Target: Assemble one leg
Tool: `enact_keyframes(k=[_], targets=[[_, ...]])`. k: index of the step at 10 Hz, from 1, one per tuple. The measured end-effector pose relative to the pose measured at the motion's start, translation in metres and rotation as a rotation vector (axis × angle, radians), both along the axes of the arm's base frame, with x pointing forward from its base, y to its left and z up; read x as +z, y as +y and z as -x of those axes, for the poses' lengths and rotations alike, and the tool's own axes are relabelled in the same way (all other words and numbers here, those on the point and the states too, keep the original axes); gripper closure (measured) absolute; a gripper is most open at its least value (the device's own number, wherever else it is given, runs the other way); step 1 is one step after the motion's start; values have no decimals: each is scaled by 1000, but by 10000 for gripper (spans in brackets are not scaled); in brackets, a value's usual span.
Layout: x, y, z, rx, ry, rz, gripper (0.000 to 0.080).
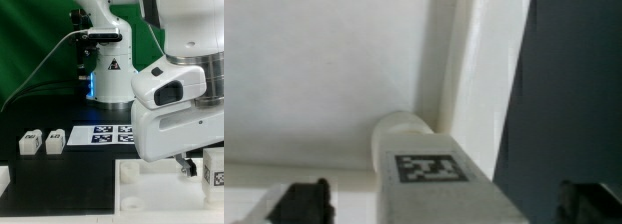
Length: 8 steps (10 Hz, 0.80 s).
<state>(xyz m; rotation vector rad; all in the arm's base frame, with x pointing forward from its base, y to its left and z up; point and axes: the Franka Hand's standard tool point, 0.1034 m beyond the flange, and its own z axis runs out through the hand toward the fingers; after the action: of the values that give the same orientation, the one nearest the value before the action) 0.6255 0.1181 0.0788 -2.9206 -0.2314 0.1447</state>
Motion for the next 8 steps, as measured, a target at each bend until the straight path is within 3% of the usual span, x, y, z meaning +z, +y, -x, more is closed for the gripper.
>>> enact_keyframes(k=[1, 2, 3, 7, 8], targets=[[0, 0, 0, 0, 0, 0, 271], [0, 0, 0, 0, 1, 0, 411], [-1, -5, 0, 0, -1, 9, 497], [-2, -7, -3, -61, -5, 13, 502], [-1, -6, -5, -195, 2, 15, 502]])
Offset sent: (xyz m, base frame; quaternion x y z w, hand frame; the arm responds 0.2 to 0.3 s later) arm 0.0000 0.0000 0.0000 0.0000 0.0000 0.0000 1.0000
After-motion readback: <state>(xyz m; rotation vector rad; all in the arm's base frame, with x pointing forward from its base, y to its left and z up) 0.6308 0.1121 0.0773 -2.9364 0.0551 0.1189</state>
